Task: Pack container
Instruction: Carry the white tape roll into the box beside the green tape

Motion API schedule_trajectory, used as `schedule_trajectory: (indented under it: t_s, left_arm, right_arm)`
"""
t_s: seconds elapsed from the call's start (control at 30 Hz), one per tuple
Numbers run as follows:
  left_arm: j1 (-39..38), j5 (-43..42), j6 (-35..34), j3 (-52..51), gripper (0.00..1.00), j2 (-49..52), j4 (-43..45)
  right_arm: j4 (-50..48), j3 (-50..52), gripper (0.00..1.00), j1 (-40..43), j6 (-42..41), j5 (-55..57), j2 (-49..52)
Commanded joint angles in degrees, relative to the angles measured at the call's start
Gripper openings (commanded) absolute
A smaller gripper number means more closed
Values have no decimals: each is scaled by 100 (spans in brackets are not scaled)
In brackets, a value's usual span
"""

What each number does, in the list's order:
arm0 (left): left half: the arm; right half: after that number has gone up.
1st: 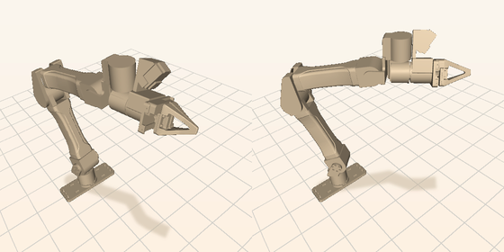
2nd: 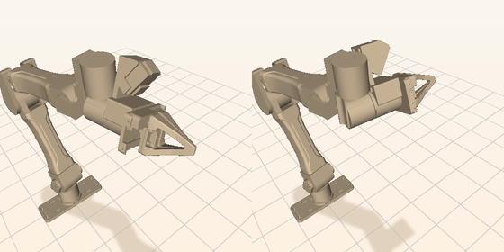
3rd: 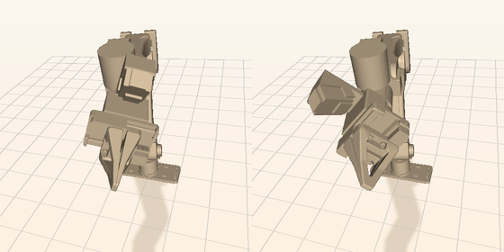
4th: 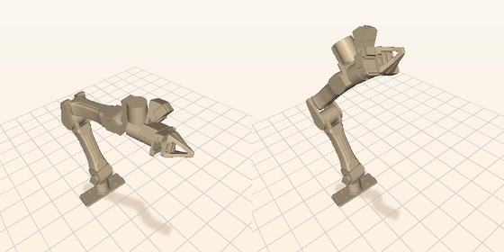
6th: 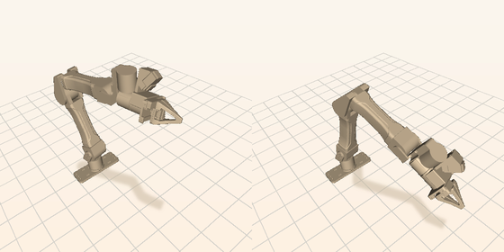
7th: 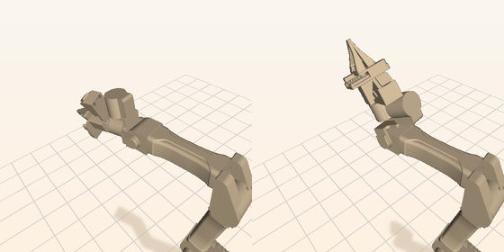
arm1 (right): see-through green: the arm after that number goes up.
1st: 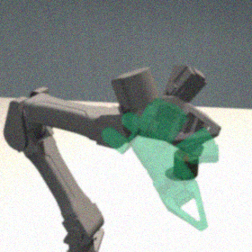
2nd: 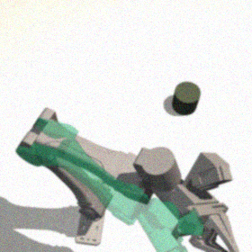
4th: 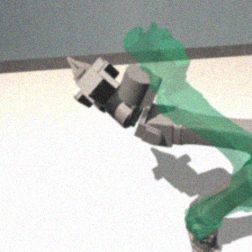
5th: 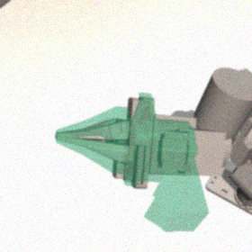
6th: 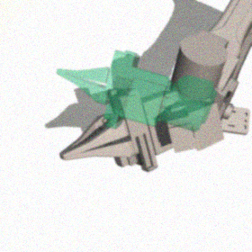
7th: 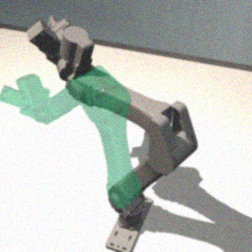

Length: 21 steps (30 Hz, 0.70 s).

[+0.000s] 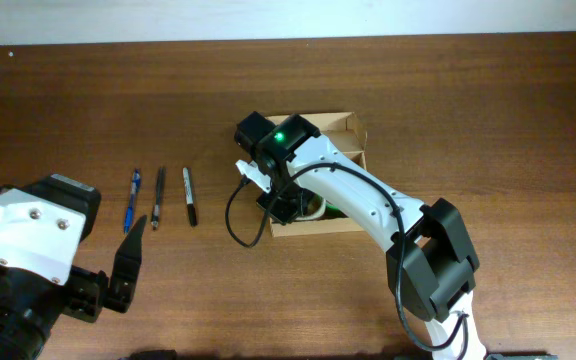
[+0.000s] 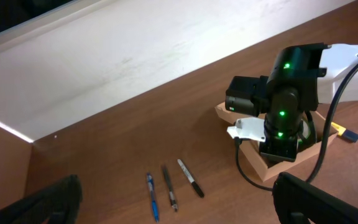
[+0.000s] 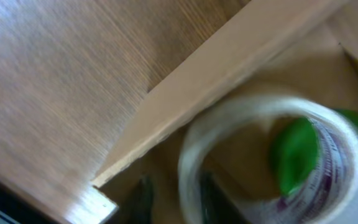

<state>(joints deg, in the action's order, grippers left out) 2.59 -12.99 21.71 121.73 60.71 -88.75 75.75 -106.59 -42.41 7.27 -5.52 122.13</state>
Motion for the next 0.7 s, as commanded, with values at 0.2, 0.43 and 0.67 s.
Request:
schedule_trajectory:
  t_s: [0.2, 0.43, 0.67]
  left_arm:
    - [-11, 37, 90, 2, 99, 9, -7]
    - [-11, 42, 92, 0, 99, 11, -2]
    - [-11, 149, 90, -315, 99, 9, 17]
  right_arm:
    - [107, -142, 48, 15, 44, 83, 7]
    - [957, -2079, 49, 17, -22, 389, -105]
    - [2155, -5239, 91, 221, -459, 1672, -144]
